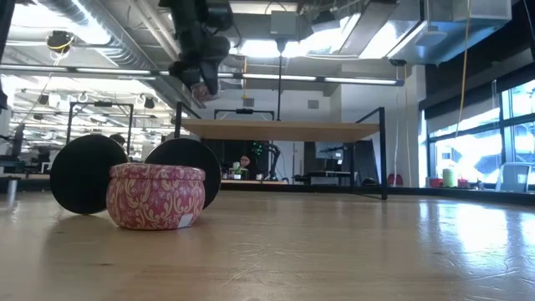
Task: Pick & Place candle stick holders
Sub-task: Put the red scented candle on the shelf
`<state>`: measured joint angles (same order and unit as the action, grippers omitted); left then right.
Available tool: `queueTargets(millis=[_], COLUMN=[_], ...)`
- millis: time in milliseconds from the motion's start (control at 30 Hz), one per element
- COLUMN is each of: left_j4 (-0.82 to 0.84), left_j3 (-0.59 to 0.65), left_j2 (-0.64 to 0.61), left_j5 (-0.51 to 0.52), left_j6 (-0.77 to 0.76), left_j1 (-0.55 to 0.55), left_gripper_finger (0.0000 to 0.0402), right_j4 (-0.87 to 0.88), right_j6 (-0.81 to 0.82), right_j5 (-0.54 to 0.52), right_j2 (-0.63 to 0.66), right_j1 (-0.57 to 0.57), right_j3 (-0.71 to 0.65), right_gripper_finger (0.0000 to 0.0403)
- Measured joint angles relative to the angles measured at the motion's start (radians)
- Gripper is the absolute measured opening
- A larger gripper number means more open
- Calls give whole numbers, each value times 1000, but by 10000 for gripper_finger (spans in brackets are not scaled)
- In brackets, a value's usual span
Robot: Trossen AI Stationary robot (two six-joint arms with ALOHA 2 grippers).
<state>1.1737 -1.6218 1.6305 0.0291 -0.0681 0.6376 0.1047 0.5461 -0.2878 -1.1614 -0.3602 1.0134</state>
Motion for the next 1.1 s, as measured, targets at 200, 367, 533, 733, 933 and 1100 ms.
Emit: queueTargets(millis=[200, 367, 533, 733, 933, 1100], left_j4=[-7, -25, -18, 9, 6, 4], left_j3=[1, -27, -88, -112, -112, -112], left_j2=[68, 111, 136, 152, 155, 155], left_j5=[-17, -26, 7, 16, 21, 22], left_j6=[107, 142, 165, 176, 187, 195], left_j1=[31, 12, 5, 6, 7, 13], left_gripper_finger=[294, 294, 294, 294, 294, 294], right_j4=[0, -2, -2, -5, -6, -11], right_j6=[0, 5, 19, 19, 24, 26], right_j5=[0, 0, 0, 0, -4, -5], right_j2=[0, 0, 0, 0, 0, 0], right_j1=[25, 32, 32, 32, 32, 32], right_j3=[0, 0, 0, 0, 0, 0], right_gripper_finger=[0, 0, 0, 0, 0, 0])
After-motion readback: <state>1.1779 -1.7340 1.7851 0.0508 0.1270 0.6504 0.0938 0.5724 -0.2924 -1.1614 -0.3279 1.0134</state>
